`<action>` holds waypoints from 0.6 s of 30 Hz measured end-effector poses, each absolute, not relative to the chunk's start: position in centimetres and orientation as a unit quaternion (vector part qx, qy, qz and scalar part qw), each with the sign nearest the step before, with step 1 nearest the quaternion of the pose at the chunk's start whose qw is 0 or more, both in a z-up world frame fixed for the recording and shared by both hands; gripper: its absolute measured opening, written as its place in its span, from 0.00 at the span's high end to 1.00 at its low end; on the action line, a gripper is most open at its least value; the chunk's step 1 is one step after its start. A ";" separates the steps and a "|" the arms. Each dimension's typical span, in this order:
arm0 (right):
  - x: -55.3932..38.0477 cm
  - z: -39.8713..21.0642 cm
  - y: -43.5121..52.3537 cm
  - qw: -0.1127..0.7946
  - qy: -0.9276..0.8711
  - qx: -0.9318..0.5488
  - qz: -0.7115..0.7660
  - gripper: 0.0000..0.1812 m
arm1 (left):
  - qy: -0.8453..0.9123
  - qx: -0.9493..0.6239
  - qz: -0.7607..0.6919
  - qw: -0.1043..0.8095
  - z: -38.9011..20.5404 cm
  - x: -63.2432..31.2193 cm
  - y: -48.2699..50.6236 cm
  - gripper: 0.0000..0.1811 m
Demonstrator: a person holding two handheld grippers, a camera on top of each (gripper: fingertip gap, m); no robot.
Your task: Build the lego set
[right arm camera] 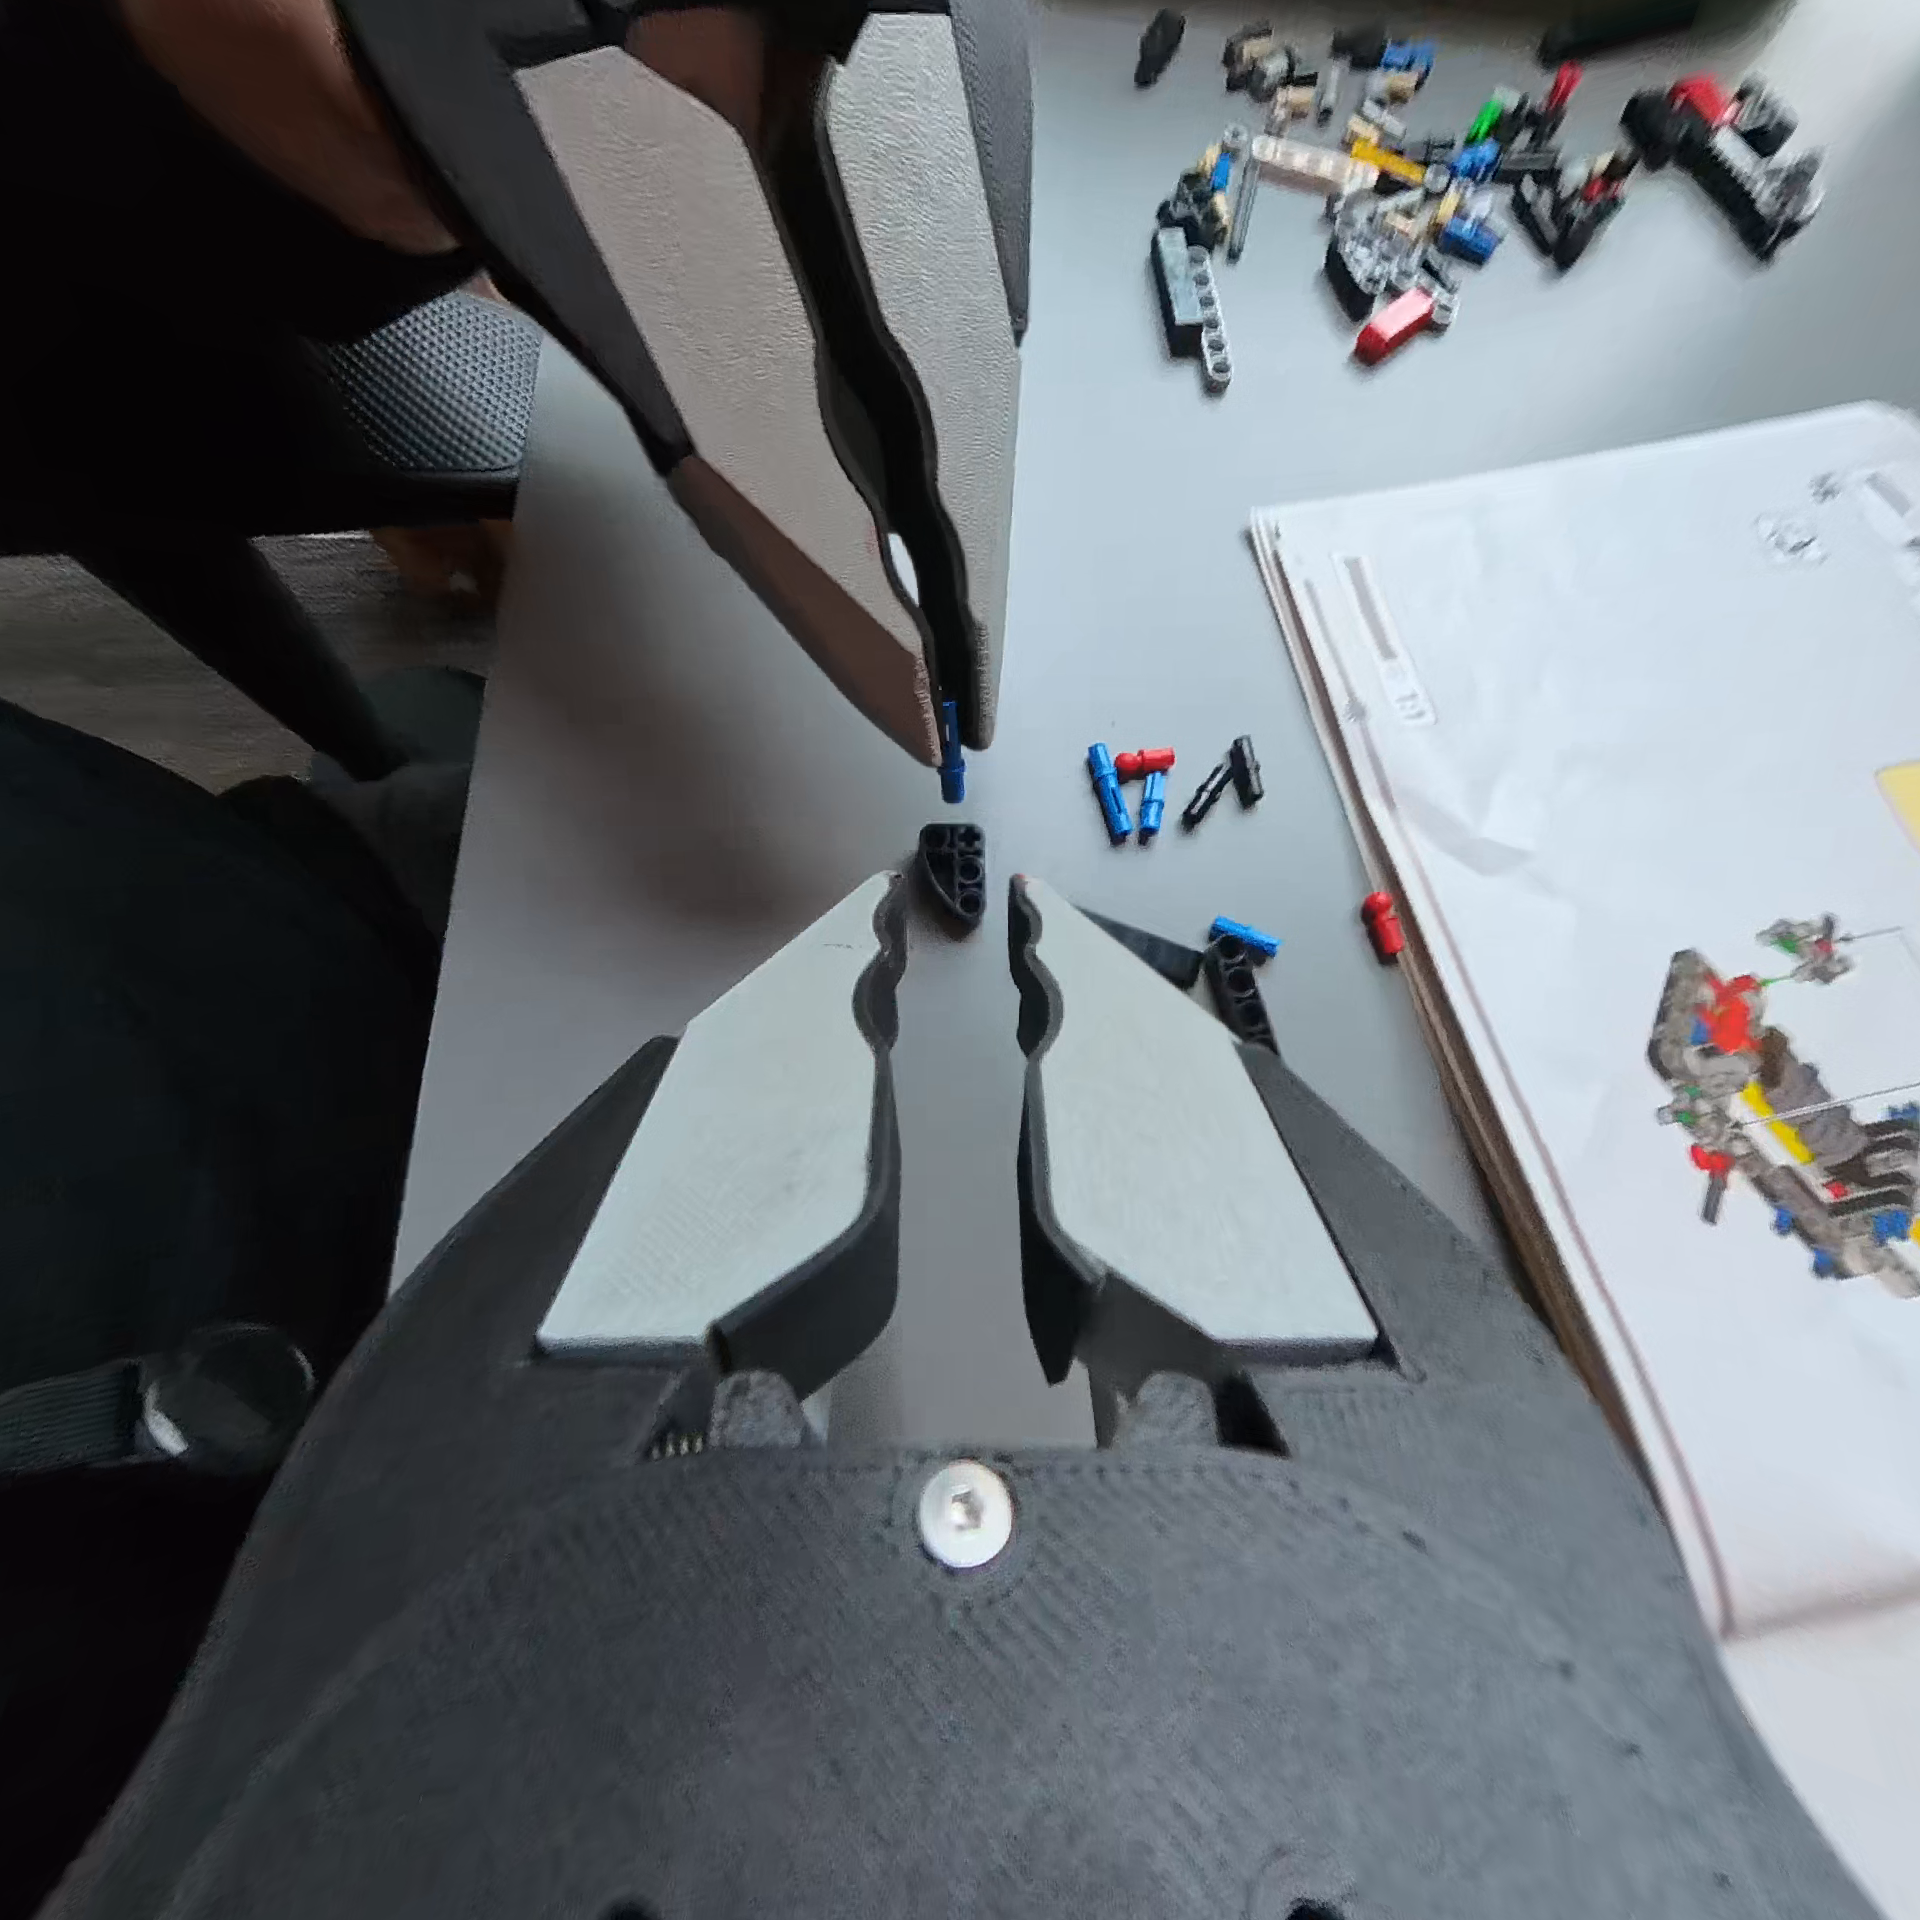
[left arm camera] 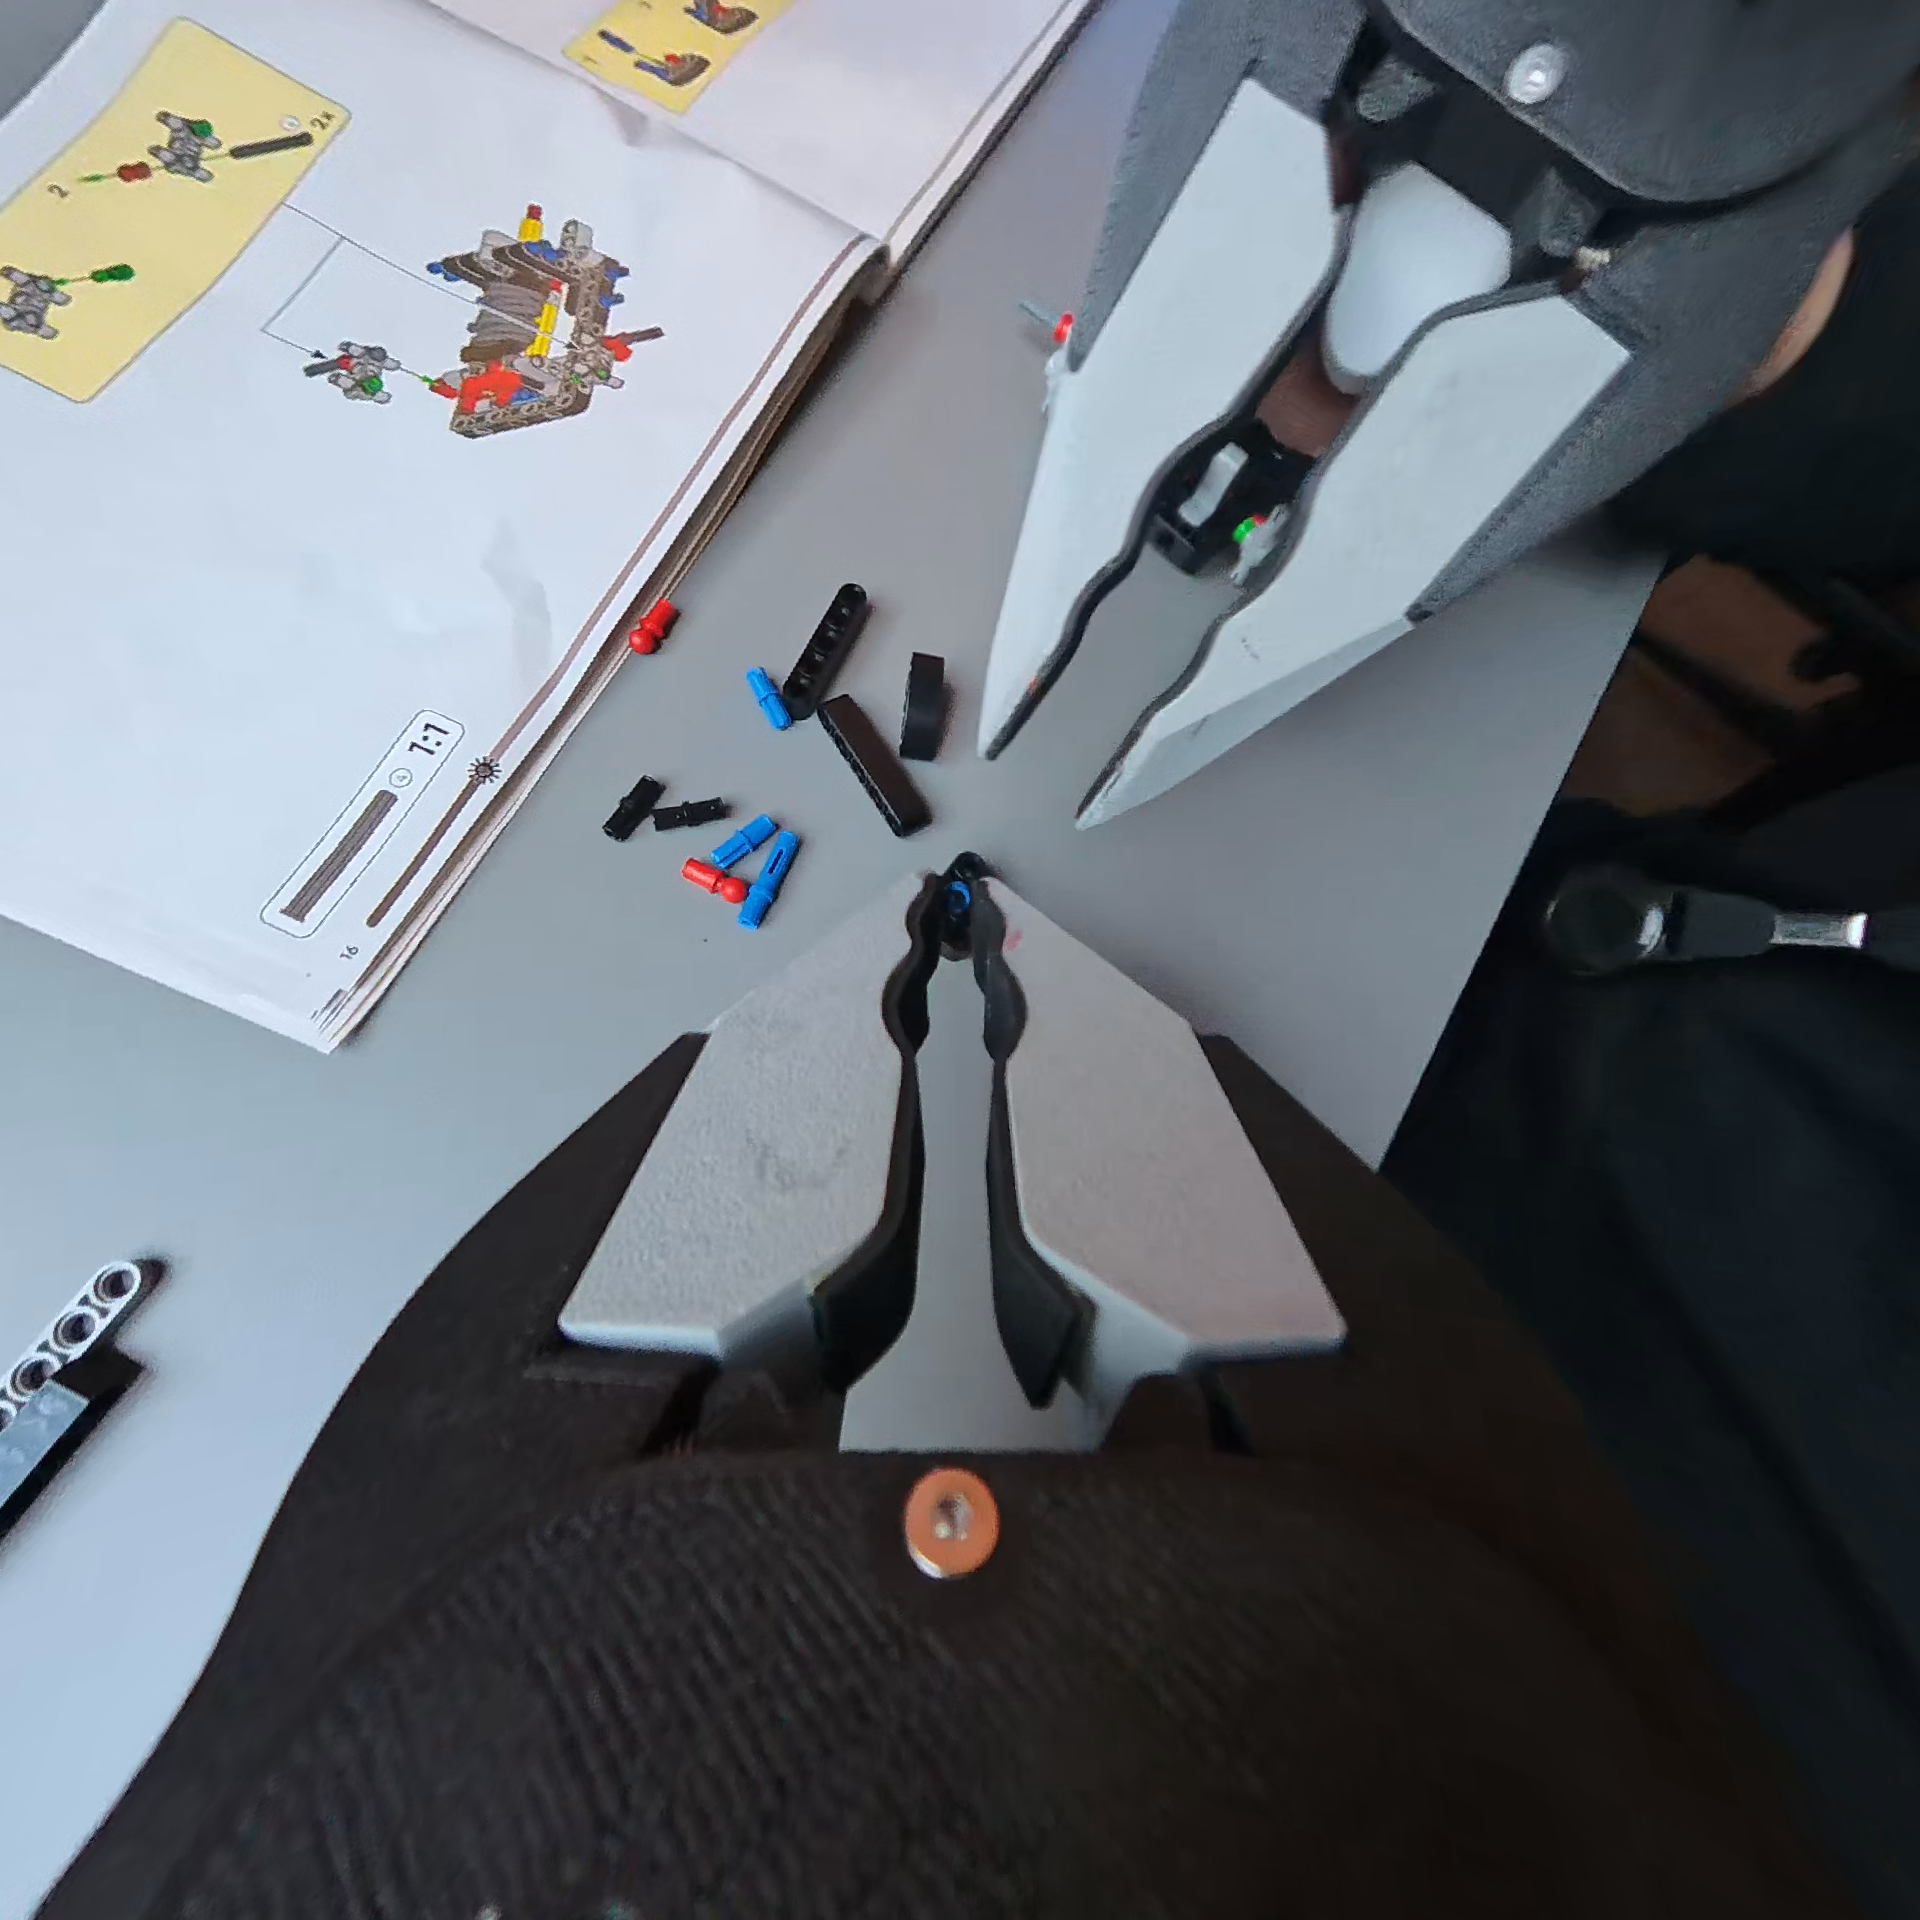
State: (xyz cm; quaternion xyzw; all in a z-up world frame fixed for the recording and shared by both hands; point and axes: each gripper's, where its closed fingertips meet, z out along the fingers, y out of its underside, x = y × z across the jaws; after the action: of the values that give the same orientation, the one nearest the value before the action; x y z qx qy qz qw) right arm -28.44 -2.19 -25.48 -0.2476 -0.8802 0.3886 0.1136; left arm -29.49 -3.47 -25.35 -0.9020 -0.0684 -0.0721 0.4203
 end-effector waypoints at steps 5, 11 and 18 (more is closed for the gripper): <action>-28.6 -25.2 -3.6 0.079 -0.858 -0.279 0.423 0.90 | -0.039 -0.907 -0.044 0.417 -25.4 -29.0 -3.4 0.99; -28.4 -26.5 -4.0 0.073 -0.861 -0.299 0.404 0.87 | -0.032 -0.913 -0.015 0.407 -26.1 -29.2 -3.7 0.99; -28.6 -28.4 -3.9 0.086 -0.894 -0.272 0.346 0.82 | -0.048 -0.910 -0.027 0.412 -26.5 -29.9 -4.4 0.99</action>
State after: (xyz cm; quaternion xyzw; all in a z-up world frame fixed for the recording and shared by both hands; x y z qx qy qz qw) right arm -28.61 -3.90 -28.45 -0.2717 -0.8940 0.3458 0.0857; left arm -29.91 -4.38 -26.49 -0.9095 -0.0482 -0.0269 0.4120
